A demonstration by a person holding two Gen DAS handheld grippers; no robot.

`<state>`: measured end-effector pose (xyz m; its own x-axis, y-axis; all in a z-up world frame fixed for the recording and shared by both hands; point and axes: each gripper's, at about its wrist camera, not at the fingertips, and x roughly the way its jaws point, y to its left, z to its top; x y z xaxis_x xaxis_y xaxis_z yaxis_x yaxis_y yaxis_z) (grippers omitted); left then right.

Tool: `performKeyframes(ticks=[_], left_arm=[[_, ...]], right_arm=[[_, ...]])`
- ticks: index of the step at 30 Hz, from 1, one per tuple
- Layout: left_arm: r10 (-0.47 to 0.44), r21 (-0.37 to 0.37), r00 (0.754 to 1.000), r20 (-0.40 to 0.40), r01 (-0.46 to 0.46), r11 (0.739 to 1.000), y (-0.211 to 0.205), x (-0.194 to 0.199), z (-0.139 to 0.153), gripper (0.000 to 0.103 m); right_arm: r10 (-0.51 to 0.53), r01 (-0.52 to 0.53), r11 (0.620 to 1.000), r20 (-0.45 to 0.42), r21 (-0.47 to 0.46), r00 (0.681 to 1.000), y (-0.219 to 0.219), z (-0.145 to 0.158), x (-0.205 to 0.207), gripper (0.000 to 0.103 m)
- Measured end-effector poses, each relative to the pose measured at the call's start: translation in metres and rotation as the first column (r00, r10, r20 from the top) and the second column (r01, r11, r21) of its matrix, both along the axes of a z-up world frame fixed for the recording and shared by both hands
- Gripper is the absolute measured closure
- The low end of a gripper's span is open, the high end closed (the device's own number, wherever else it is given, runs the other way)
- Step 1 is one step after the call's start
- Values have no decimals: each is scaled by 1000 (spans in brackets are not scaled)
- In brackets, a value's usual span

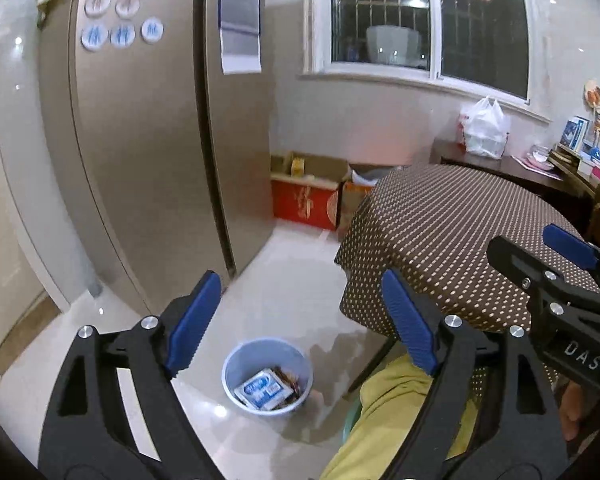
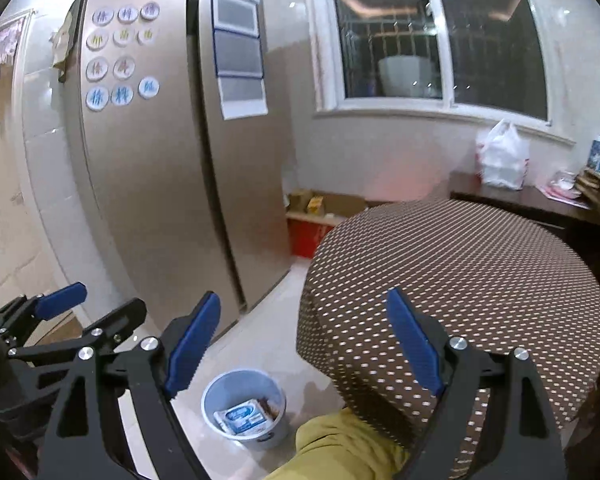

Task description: Collect trash

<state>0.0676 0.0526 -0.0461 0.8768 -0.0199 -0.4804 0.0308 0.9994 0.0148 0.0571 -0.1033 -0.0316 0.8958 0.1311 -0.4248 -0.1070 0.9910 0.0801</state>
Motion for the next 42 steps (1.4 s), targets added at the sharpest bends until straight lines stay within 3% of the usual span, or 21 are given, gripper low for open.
performKeyframes(ticks=[6, 21, 42], left_arm=[[0, 7, 997, 72, -1, 1000, -11, -21, 18, 20], [-8, -4, 989, 147, 9, 1000, -21, -47, 40, 16], [-21, -47, 994, 104, 26, 999, -25, -44, 34, 15]], right_arm=[[-14, 13, 1000, 28, 25, 1000, -13, 8, -18, 18], [-21, 19, 1000, 112, 19, 993, -26, 31, -49, 15], [-36, 34, 999, 82, 31, 996, -31, 28, -50, 14]])
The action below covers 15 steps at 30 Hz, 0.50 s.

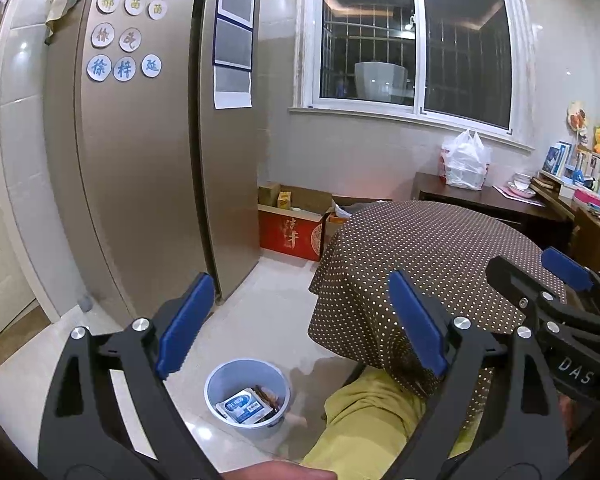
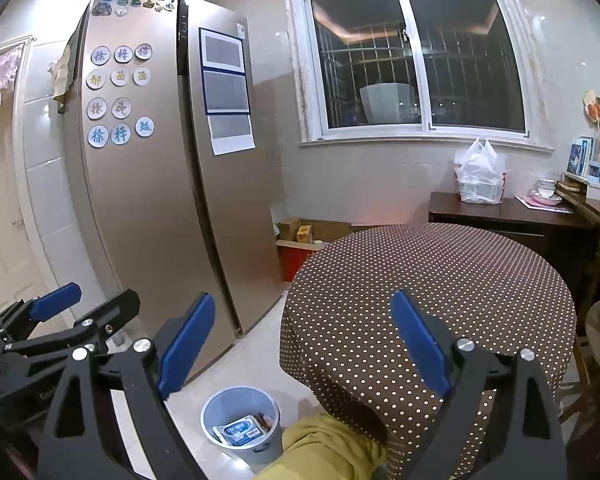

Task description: Collect trash

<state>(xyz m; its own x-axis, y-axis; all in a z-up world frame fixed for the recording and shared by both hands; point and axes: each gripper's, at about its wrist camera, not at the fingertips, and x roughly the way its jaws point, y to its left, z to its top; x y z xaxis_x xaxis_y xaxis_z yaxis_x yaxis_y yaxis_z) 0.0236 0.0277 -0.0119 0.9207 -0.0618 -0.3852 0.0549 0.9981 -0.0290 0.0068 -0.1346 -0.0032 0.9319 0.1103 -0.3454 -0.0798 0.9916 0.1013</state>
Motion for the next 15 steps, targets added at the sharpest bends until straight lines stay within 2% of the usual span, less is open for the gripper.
performKeyframes(ticks=[10, 15], left_arm=[[-28, -12, 999, -24, 27, 1000, -3, 5, -5, 15], [-27, -20, 999, -26, 27, 999, 1, 6, -5, 15]], right_arm=[[-32, 32, 999, -1, -20, 999, 0, 0, 0, 13], [-13, 13, 1000, -16, 3, 1000, -1, -3, 3, 13]])
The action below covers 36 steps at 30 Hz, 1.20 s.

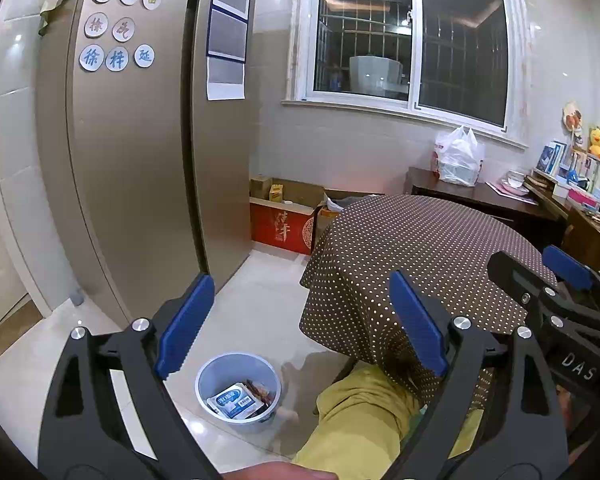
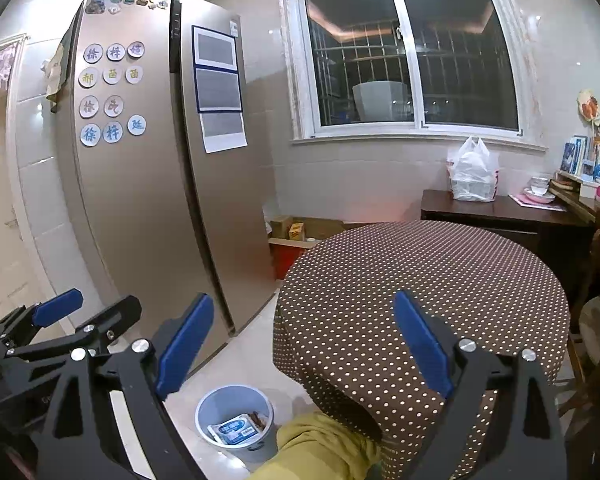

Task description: Collect trash

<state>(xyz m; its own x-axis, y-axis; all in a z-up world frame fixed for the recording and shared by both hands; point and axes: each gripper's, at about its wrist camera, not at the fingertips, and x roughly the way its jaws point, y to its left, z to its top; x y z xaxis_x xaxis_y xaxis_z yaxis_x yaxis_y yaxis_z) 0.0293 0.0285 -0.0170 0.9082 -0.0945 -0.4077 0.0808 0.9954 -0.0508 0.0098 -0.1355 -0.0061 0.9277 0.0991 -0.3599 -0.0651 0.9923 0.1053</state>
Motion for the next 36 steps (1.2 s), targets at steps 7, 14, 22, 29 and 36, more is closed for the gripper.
performKeyframes(ticks=[7, 14, 22, 29, 36], left_arm=[[14, 15, 1000, 11, -14, 1000, 1, -2, 0, 15], [21, 13, 1000, 18, -21, 1000, 1, -6, 1, 15], [22, 19, 1000, 18, -22, 1000, 1, -8, 0, 15], [19, 25, 1000, 13, -19, 1000, 0, -8, 0, 15], [14, 24, 1000, 8, -14, 1000, 0, -8, 1, 14]], right_arm=[[1, -1, 1000, 6, -8, 1000, 4, -1, -1, 13], [1, -1, 1000, 19, -18, 1000, 9, 0, -4, 13], [-6, 7, 999, 26, -33, 1000, 10, 0, -5, 13], [4, -4, 1000, 12, 13, 1000, 4, -1, -4, 13], [-1, 1, 1000, 12, 16, 1000, 5, -1, -6, 13]])
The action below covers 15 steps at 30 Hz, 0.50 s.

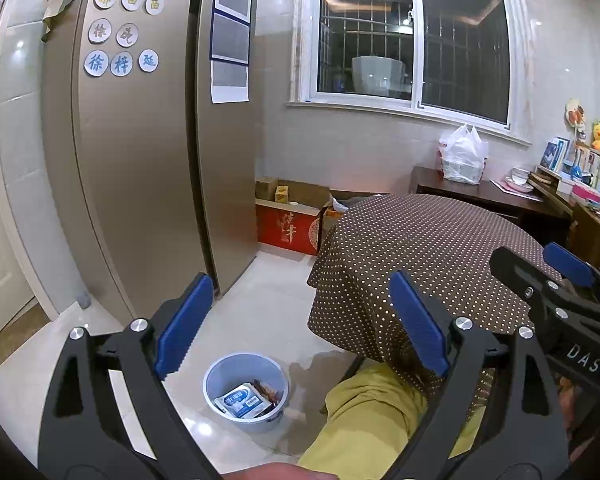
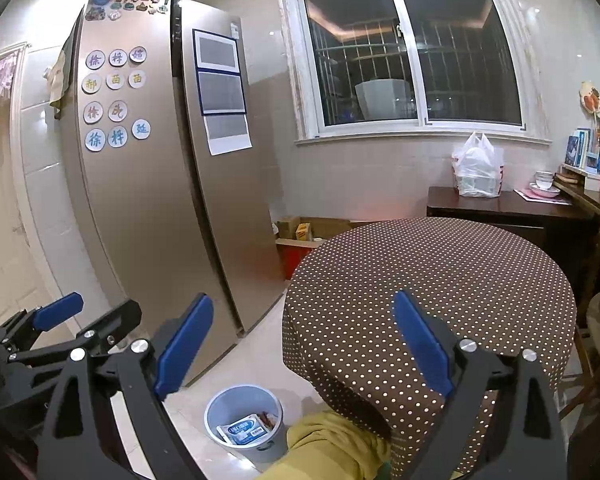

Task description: Collect trash

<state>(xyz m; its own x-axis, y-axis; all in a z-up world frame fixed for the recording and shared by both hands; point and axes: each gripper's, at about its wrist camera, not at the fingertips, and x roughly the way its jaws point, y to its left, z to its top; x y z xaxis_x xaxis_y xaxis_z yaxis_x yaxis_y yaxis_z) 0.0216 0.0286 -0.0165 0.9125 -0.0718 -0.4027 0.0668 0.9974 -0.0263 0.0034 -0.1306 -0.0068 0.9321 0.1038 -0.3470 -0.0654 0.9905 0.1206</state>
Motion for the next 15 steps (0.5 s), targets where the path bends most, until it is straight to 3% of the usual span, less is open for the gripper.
performKeyframes(ticks=[15], left_arm=[[0, -9, 1000, -14, 0, 1000, 4, 2, -1, 14]], right_arm=[[-3, 3, 1000, -11, 3, 1000, 5, -1, 1, 13]])
